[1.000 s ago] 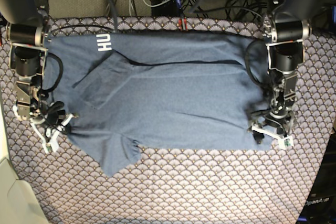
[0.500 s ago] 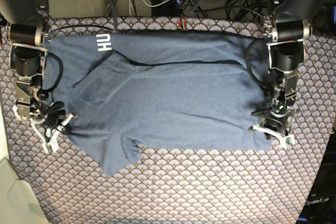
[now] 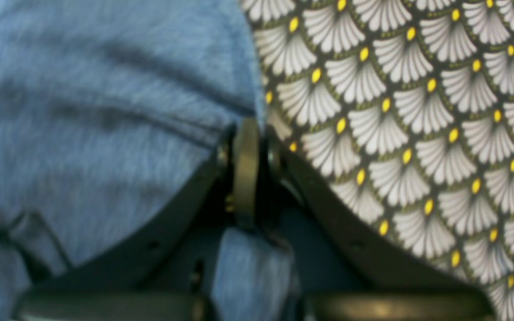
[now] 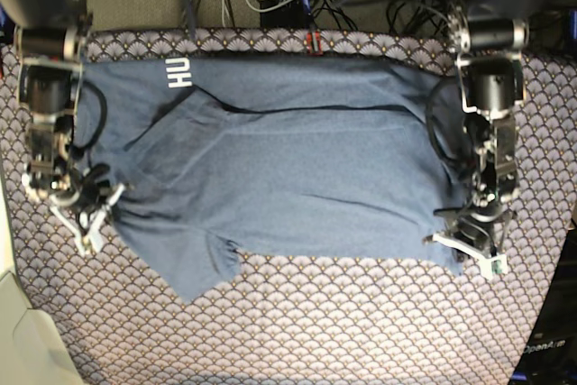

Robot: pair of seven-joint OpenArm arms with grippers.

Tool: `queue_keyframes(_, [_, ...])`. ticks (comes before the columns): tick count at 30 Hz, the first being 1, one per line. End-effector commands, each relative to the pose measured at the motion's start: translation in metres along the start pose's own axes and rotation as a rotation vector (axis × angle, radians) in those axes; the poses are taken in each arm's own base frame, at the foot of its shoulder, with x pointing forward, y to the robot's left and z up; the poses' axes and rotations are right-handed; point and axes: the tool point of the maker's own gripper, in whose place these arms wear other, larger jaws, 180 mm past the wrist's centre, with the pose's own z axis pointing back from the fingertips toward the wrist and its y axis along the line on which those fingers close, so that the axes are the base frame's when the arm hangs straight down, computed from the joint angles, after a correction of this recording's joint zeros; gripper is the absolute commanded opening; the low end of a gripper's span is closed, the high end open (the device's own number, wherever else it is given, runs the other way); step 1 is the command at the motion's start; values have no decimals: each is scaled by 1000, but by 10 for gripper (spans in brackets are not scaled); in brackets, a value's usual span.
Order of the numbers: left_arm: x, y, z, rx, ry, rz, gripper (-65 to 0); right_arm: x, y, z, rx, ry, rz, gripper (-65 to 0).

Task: Fold the T-shirt properly
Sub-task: 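Lift the hem and fold it over toward the collar with both grippers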

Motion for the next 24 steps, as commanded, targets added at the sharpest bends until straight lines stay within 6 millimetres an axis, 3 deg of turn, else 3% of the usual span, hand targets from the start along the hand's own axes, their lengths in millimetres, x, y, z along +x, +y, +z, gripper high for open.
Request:
queue_keyframes(1, [24,-1,3,-8,-53,-10,-641,20,-12,10,-25,-45,28,-650])
queue_keyframes(7, [16,-3,24,-17,-56,-46,-641,16,2,37,-55,-51,137,-650])
queue_keyframes(12, [2,9,35,7,-47,-35,-641,16,-4,68,-114,-102,150,-650])
queue_keyframes(16, [1,26,42,40,-57,-10,-641,8,-8,79,-138,-92,157,-650])
queue_keyframes(24, [-11,27,66,41,-61,-43,-641,-7,5,104,-148,-95,213,-650])
